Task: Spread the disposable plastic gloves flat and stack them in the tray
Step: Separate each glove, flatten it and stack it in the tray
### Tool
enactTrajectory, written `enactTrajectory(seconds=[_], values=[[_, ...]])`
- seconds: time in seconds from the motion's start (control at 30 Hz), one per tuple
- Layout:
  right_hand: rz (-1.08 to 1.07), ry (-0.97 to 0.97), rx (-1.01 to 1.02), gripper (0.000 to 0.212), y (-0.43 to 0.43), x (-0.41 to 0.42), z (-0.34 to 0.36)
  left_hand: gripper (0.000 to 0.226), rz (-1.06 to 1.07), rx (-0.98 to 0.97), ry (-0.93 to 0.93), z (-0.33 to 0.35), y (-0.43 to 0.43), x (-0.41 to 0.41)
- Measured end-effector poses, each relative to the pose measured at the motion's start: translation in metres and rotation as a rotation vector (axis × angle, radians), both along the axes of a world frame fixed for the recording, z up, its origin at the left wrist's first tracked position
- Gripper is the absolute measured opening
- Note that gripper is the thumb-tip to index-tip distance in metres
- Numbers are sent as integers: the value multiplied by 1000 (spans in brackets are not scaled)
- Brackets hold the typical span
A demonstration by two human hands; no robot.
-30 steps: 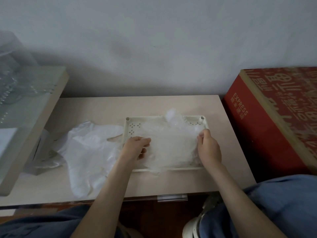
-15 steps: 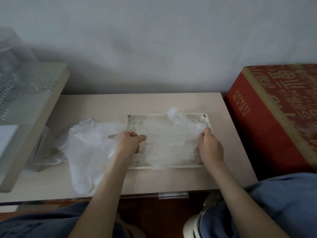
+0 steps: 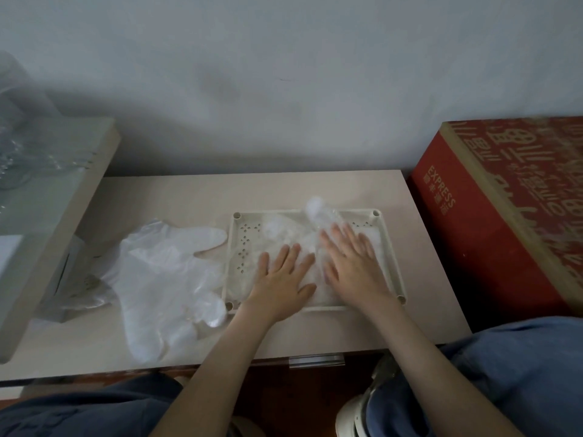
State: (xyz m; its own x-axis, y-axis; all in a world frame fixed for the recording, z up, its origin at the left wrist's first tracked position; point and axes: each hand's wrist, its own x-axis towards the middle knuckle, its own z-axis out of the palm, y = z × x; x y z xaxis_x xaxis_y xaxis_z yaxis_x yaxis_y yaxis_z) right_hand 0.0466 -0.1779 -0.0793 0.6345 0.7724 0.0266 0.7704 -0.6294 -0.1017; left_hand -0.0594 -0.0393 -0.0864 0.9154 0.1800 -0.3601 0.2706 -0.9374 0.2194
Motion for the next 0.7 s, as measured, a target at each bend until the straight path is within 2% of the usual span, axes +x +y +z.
enactTrajectory(seconds=[0.1,0.2,0.27,0.37,0.43,0.53,0.63,0.7], values=[[-23,203,-174,61,-1,-1,-10,65,-8,32,12,6,3,1],[-45,154,-86,65,6,-6,6,65,37,84,-272,19,5,-2],[-36,170,-6,64,19,-12,23,54,131,148,-529,27,14,-11],[7,218,57,65,46,-28,41,43,355,190,-672,35,35,-35],[31,270,66,64,62,-38,46,50,518,152,-610,41,42,-50],[78,321,61,61,84,-54,50,56,722,128,-384,40,57,-76],[135,354,43,59,100,-69,52,49,784,15,-265,31,74,-99],[154,370,36,56,105,-75,53,56,757,-52,-215,28,79,-107]])
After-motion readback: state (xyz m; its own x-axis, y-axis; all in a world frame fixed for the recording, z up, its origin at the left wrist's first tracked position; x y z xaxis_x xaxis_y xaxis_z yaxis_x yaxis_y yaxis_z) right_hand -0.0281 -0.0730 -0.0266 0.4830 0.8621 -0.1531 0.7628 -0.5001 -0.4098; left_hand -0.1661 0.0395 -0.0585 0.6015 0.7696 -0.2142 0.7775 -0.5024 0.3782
